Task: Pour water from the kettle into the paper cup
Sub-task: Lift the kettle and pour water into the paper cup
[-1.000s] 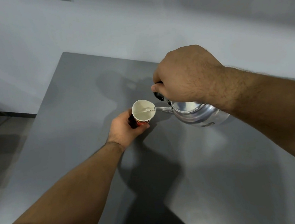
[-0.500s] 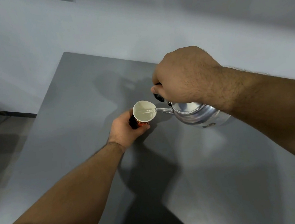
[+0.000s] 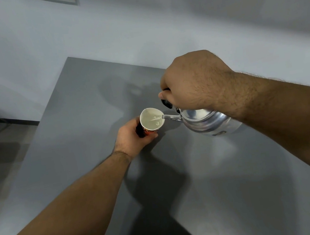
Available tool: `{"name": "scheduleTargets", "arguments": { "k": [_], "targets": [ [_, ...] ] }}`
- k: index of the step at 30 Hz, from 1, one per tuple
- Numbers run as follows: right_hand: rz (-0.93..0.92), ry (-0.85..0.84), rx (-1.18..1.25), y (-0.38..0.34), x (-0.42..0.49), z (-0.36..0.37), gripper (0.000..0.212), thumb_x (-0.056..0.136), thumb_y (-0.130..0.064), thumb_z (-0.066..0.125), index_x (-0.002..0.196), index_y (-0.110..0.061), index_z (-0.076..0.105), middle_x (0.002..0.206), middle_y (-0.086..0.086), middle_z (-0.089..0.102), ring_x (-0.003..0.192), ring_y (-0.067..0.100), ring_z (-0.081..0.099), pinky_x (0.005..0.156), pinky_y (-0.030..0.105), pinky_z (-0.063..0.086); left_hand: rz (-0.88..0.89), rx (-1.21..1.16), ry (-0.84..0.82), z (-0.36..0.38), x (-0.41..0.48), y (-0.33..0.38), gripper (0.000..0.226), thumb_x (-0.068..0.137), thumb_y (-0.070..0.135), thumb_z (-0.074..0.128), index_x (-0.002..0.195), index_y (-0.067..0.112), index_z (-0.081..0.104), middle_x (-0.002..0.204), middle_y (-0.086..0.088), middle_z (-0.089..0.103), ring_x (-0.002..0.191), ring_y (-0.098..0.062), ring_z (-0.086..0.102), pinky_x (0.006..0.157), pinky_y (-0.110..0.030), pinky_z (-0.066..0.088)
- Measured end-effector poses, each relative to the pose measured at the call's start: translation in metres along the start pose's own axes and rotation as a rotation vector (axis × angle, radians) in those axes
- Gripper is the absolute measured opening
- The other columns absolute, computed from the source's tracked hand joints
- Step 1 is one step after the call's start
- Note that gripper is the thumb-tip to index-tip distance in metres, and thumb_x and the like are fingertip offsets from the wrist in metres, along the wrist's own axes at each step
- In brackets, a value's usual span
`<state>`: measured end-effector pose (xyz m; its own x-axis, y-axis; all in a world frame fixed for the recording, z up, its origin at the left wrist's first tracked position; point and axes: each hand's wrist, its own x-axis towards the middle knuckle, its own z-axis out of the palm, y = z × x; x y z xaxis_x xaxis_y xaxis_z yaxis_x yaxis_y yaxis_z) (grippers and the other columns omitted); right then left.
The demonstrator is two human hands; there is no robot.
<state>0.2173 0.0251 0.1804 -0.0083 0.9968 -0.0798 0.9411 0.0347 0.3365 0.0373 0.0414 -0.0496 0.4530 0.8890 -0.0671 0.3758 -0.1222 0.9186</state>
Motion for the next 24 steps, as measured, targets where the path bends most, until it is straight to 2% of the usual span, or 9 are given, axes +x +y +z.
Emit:
{"name": "scheduleTargets", "arguments": {
  "k": [3,5,8,12,15,18,20,22,24],
  "targets": [
    [-0.011,-0.028,0.071,-0.003,-0.008,-0.007,0.042,0.091,-0.054,0.049,0.071,-0.025,0.071,0.058,-0.003,0.062,0.054,0.024,0.060,0.058,0.039,0.057,-0.012,-0.004,-0.013,0.000,0.001,0.000,0.058,0.068,0.027,0.098,0.120,0.026,0.074,0.099,0.019,0.075,0.088,0.009,0.070,0.082,-0.008,0.050],
    [-0.016,-0.042,0.098,-0.001,-0.015,-0.010,0.041,0.096,-0.049,0.051,0.072,-0.023,0.071,0.058,-0.003,0.059,0.053,0.022,0.057,0.054,0.033,0.046,-0.023,-0.001,-0.016,0.001,0.001,-0.001,0.057,0.068,0.029,0.098,0.119,0.029,0.073,0.096,0.023,0.074,0.085,0.014,0.068,0.078,-0.004,0.048],
    [-0.005,-0.038,0.114,0.007,-0.029,-0.016,0.039,0.101,-0.046,0.051,0.074,-0.026,0.072,0.059,-0.004,0.057,0.056,0.019,0.055,0.052,0.026,0.035,-0.042,-0.023,-0.015,0.001,0.002,-0.004,0.056,0.067,0.031,0.098,0.116,0.035,0.072,0.097,0.018,0.078,0.089,0.000,0.075,0.083,-0.018,0.058],
    [0.039,-0.059,0.220,0.019,-0.044,-0.011,0.034,0.102,-0.054,0.048,0.097,-0.037,0.077,0.076,-0.007,0.070,0.078,0.022,0.065,0.065,0.034,0.050,-0.054,-0.090,-0.029,0.003,0.002,-0.007,0.052,0.062,0.041,0.094,0.107,0.050,0.069,0.102,0.013,0.082,0.097,-0.009,0.079,0.095,-0.035,0.062],
    [0.102,-0.034,0.360,0.031,-0.050,0.002,0.031,0.099,-0.060,0.052,0.102,-0.044,0.078,0.082,-0.011,0.074,0.085,0.019,0.067,0.073,0.038,0.056,-0.073,-0.131,-0.028,0.004,0.003,-0.012,0.056,0.061,0.042,0.094,0.113,0.043,0.073,0.103,0.012,0.083,0.099,-0.014,0.080,0.097,-0.044,0.062],
    [0.190,-0.029,0.590,0.047,-0.053,0.021,0.022,0.094,-0.057,0.062,0.103,-0.046,0.079,0.093,-0.016,0.079,0.092,0.013,0.070,0.084,0.040,0.058,-0.090,-0.151,-0.038,0.005,0.003,-0.016,0.060,0.061,0.040,0.095,0.116,0.037,0.073,0.104,0.010,0.084,0.100,-0.014,0.080,0.098,-0.046,0.062],
    [0.242,-0.027,0.778,0.058,-0.052,0.035,0.014,0.093,-0.050,0.070,0.099,-0.044,0.081,0.091,-0.018,0.080,0.089,0.007,0.072,0.084,0.039,0.059,-0.091,-0.160,-0.044,0.006,0.004,-0.017,0.061,0.061,0.038,0.096,0.118,0.034,0.073,0.105,0.010,0.084,0.101,-0.014,0.080,0.098,-0.045,0.062],
    [0.283,-0.004,0.937,0.069,-0.048,0.049,0.008,0.093,-0.043,0.073,0.091,-0.045,0.081,0.087,-0.017,0.081,0.082,0.002,0.074,0.079,0.029,0.058,-0.090,-0.164,-0.049,0.006,0.004,-0.016,0.062,0.061,0.038,0.096,0.119,0.031,0.073,0.104,0.010,0.084,0.099,-0.012,0.080,0.097,-0.041,0.063],
    [0.307,0.039,1.017,0.077,-0.041,0.061,0.012,0.093,-0.040,0.074,0.085,-0.048,0.079,0.090,-0.022,0.080,0.085,-0.002,0.073,0.077,0.019,0.052,-0.093,-0.170,-0.052,0.005,0.004,-0.015,0.061,0.061,0.039,0.096,0.117,0.034,0.073,0.102,0.012,0.083,0.097,-0.008,0.079,0.093,-0.032,0.063]
  ]
}}
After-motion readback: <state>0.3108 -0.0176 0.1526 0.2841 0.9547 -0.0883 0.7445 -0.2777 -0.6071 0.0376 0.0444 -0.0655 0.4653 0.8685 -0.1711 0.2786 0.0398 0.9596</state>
